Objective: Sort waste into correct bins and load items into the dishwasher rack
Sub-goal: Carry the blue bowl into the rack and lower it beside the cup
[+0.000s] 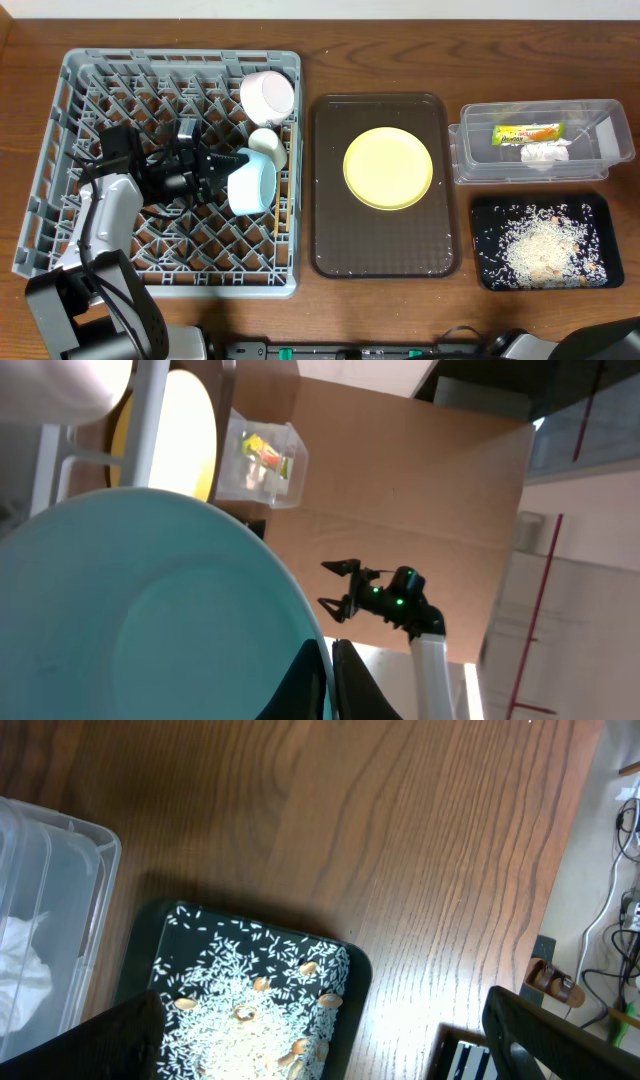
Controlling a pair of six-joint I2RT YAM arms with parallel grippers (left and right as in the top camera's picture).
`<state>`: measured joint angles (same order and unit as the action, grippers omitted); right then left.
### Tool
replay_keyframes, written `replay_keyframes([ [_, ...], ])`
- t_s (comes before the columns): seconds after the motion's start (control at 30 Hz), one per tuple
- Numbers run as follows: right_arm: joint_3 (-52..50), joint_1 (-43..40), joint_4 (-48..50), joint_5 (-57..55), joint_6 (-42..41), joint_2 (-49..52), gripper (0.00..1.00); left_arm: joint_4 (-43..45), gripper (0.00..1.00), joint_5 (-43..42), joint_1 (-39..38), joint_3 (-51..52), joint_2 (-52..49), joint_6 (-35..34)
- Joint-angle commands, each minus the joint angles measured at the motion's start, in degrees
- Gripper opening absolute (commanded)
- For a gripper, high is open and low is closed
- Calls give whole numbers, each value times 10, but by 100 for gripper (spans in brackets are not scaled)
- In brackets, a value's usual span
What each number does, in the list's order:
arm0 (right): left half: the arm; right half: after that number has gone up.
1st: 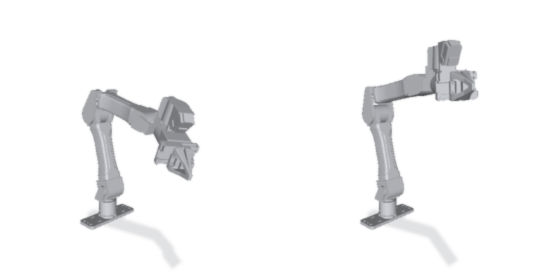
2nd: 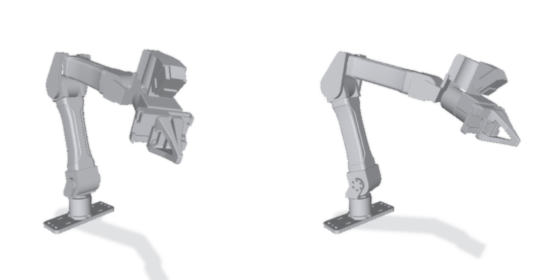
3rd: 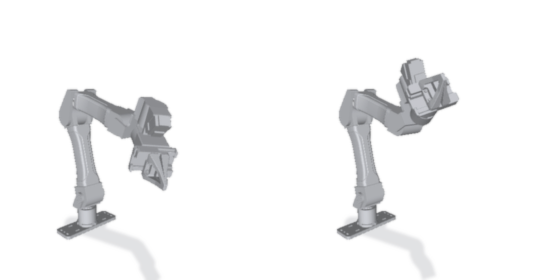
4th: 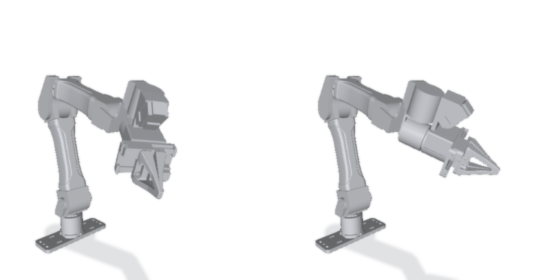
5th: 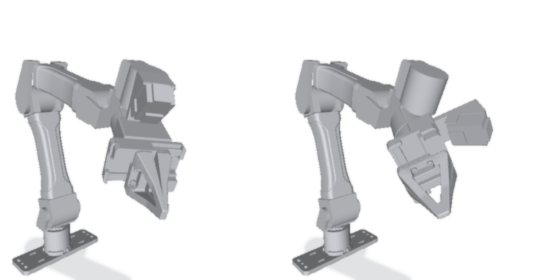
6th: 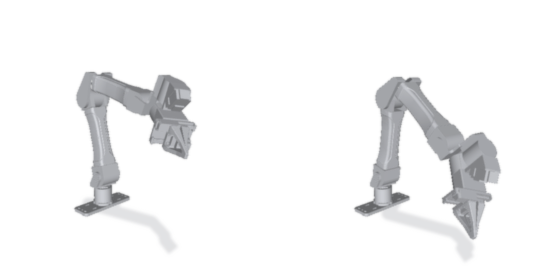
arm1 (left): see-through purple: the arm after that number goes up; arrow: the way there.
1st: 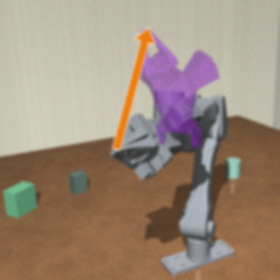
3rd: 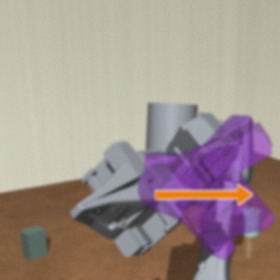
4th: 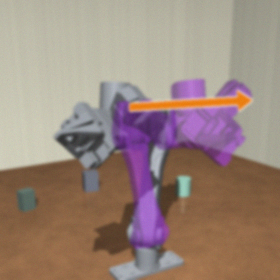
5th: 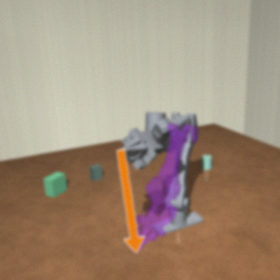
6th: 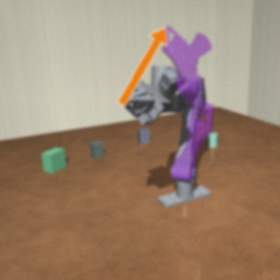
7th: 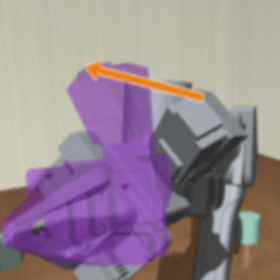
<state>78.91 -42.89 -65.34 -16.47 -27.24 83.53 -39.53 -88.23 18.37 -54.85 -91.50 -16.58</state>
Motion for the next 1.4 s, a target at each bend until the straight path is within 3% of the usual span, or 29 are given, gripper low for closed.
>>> replay_keyframes([
  [0.0,0,-3,0,-6,-10,-4,99,-26,6,-18,0,4,-2,-10],
  [0.27,0,-3,0,-6,-10,-4,99,-43,6,-18,-44,4,-2,4],
  [0.93,0,-3,0,-6,-10,-4,99,-33,7,-15,-44,4,-2,-2],
  [1.37,0,-3,0,-6,-10,-4,99,-32,6,71,-44,4,-2,-16],
])
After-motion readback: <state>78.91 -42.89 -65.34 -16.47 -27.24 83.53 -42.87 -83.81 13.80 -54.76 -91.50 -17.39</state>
